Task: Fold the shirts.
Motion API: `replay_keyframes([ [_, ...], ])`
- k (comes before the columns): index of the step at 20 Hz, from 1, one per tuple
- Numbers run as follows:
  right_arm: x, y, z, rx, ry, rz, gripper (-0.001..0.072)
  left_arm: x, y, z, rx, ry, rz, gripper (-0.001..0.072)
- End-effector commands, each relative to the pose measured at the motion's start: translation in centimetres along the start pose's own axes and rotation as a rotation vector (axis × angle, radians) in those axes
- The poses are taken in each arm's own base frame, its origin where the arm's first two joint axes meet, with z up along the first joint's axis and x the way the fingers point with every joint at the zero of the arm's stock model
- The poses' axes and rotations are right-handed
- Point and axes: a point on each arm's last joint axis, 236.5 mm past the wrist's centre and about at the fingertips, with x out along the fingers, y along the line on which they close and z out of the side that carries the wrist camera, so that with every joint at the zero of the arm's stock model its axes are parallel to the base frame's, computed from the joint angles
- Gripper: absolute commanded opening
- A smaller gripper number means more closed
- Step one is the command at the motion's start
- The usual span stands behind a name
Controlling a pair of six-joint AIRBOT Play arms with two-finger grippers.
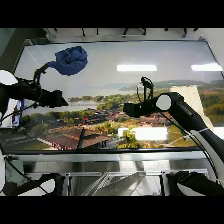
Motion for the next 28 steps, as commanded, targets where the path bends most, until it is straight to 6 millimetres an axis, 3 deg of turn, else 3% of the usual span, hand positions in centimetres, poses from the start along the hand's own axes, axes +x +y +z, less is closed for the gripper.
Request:
replay_keyframes([
  [1,0.0,0.0,-0.1,0.000,0.002,0.000,0.0022,-3.5,2.9,0.8,-0.095,-0.123,0.034,0.0011],
  [4,0.0,0.0,-0.1,0.000,0.002,0.000,0.0022,-5.6,5.2,2.6,-0.142,-0.239,0.067,0.0011],
  [7,0.0,0.0,-0.1,0.000,0.002,0.000,0.0022,-7.5,8.1,6.4,-0.176,-0.424,0.125,0.0015],
  [8,0.0,0.0,-0.1,0.000,0.002,0.000,0.0022,-8.0,9.7,7.9,-0.212,-0.489,0.143,0.0287],
  [9,0.0,0.0,-0.1,0.000,0.002,0.000,0.0022,-8.4,11.6,9.5,-0.262,-0.543,0.156,0.0618],
  [11,0.0,0.0,-0.1,0.000,0.002,0.000,0.0022,-8.0,16.6,13.0,-0.328,-0.602,0.182,0.0629],
  [12,0.0,0.0,-0.1,0.000,0.002,0.000,0.0022,-6.9,19.2,14.7,-0.342,-0.595,0.189,0.0629],
  [14,0.0,0.0,-0.1,0.000,0.002,0.000,0.0022,-2.9,22.1,18.4,-0.343,-0.560,0.108,0.0629],
  [17,0.0,0.0,-0.1,0.000,0.002,0.000,0.0022,3.0,22.8,24.9,-0.349,-0.585,-0.137,0.0628],
  [19,0.0,0.0,-0.1,0.000,0.002,0.000,0.0022,5.8,22.8,27.6,-0.367,-0.617,-0.254,0.0627],
  [22,0.0,0.0,0.0,0.000,0.002,0.000,0.0022,8.3,26.2,28.8,-0.520,-0.737,-0.227,0.0628],
  [23,0.0,0.0,0.0,0.000,0.002,0.000,0.0022,9.2,26.3,28.7,-0.515,-0.738,-0.211,0.0628],
  [25,0.0,0.0,0.0,0.000,0.001,0.000,0.0022,10.5,24.6,29.1,-0.431,-0.729,-0.197,0.0627],
  [26,0.0,0.0,-0.1,0.000,0.002,0.000,0.0022,10.9,23.5,29.8,-0.397,-0.729,-0.199,0.0590],
  [28,0.0,0.0,-0.1,0.000,0.002,0.000,0.0022,11.0,22.8,31.3,-0.394,-0.782,-0.192,0.0590],
])
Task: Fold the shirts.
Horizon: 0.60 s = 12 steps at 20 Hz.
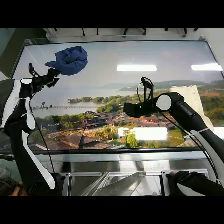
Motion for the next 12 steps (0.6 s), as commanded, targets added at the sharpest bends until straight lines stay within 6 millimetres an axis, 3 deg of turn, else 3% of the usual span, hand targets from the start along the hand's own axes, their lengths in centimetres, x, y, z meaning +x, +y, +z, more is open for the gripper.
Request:
replay_keyframes([
  [1,0.0,0.0,0.0,0.000,0.001,0.000,0.0022,2.2,-1.1,1.0,-0.008,-0.101,-0.017,0.0589],
  [2,0.0,0.0,0.0,0.000,0.001,0.000,0.0022,2.4,-1.1,1.1,-0.052,-0.124,-0.037,0.0588],
  [5,0.1,0.0,0.0,0.000,0.002,-0.001,0.0022,3.8,-0.7,-1.6,-0.066,-0.070,-0.070,0.0590],
  [7,0.3,-0.1,-0.1,0.002,0.006,-0.004,0.0022,4.2,-2.1,-0.3,-0.068,-0.124,-0.141,0.0577],
  [8,0.4,-0.2,-0.1,0.003,0.009,-0.005,0.0022,4.4,-2.5,0.3,-0.073,-0.149,-0.169,0.0436],
  [10,0.3,-0.2,-0.1,0.003,0.008,-0.005,0.0022,5.2,-2.5,-0.1,-0.118,-0.158,-0.198,0.0421],
  [12,0.3,-0.2,-0.1,0.003,0.008,-0.005,0.0022,5.4,-1.9,-0.5,-0.119,-0.177,-0.198,0.0069],
])
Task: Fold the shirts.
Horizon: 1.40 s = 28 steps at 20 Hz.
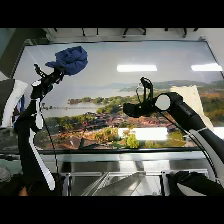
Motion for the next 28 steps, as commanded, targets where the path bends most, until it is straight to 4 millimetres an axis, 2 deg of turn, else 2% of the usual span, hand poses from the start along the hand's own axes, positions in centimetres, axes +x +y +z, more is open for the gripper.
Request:
replay_keyframes([
  [1,0.1,0.0,-0.1,0.001,0.003,-0.001,0.0022,0.2,0.6,1.0,0.002,-0.093,-0.020,0.0011],
  [3,0.1,0.0,-0.1,0.001,0.002,-0.001,0.0022,-0.7,0.6,2.5,0.018,-0.140,-0.013,0.0010],
  [5,0.1,0.0,0.0,0.001,0.002,-0.001,0.0022,-1.7,0.3,2.9,0.020,-0.123,-0.036,0.0009],
  [7,0.1,0.0,0.0,0.001,0.002,0.000,0.0022,-2.7,-1.2,3.1,0.020,-0.088,-0.109,0.0008],
  [9,0.1,0.0,-0.1,0.001,0.002,-0.001,0.0022,-4.7,-4.9,1.9,0.059,0.019,-0.245,0.0008],
  [12,0.1,0.0,0.0,0.000,0.002,-0.001,0.0022,-9.2,-10.8,0.6,0.089,0.136,-0.399,0.0007],
  [14,0.1,0.0,-0.1,0.000,0.002,-0.001,0.0022,-12.9,-14.7,-1.0,0.144,0.218,-0.436,0.0006],
  [15,0.1,0.0,0.0,0.001,0.002,0.000,0.0022,-14.6,-15.8,-2.3,0.181,0.266,-0.402,0.0006],
  [19,0.1,0.0,-0.1,0.000,0.002,0.000,0.0022,-22.3,-16.8,-10.0,0.339,0.420,-0.121,0.0007],
  [21,0.1,0.0,0.0,0.001,0.002,0.000,0.0022,-26.2,-18.3,-15.3,0.345,0.464,-0.067,0.0008],
  [23,0.1,0.0,0.0,0.000,0.002,-0.001,0.0022,-29.2,-19.9,-21.7,0.337,0.506,-0.060,0.0008],
  [25,0.1,0.0,0.0,0.001,0.002,0.000,0.0022,-31.0,-21.0,-27.8,0.303,0.532,-0.058,0.0008],
  [28,0.1,0.6,-0.3,0.023,0.012,0.025,0.0022,-32.4,-22.4,-36.0,0.252,0.593,-0.069,0.0009],
])
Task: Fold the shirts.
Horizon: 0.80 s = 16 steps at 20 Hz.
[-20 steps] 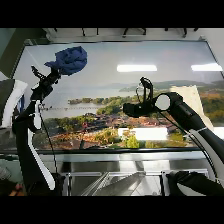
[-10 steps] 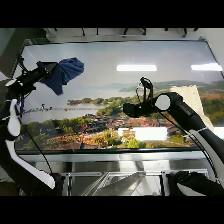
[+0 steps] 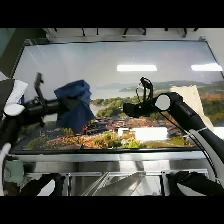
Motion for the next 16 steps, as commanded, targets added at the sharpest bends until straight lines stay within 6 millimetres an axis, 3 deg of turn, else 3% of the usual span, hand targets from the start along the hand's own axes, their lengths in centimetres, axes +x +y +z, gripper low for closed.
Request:
replay_keyframes([
  [1,-0.1,0.9,-1.0,0.034,0.045,0.039,0.0022,2.8,-3.3,-8.5,-0.048,0.046,-0.003,0.0009],
  [5,-1.3,-1.5,-3.6,0.038,0.184,-0.014,0.0022,7.5,-7.2,-15.3,-0.018,0.140,-0.028,0.0010],
  [7,-2.5,-3.9,-3.2,0.030,0.178,-0.085,0.0022,9.3,-8.4,-17.9,0.006,0.235,-0.036,0.0013],
  [8,-3.3,-5.2,-2.7,0.012,0.155,-0.124,0.0022,9.6,-9.2,-18.6,0.021,0.299,-0.051,0.0182],
  [9,-4.1,-6.2,-2.1,0.002,0.129,-0.152,0.0022,9.5,-9.6,-18.9,0.041,0.365,-0.060,0.0474],
  [10,-4.9,-6.7,-1.5,0.000,0.104,-0.157,0.0022,8.7,-9.2,-18.9,0.067,0.445,-0.054,0.0610],
  [13,-6.1,-7.5,-0.6,0.024,0.069,-0.158,0.0022,3.6,-6.2,-17.2,0.136,0.621,0.021,0.0608],
  [16,-5.8,-7.8,-0.8,0.035,0.089,-0.165,0.0023,-3.8,1.2,-10.2,0.156,0.456,0.319,0.0608],
])
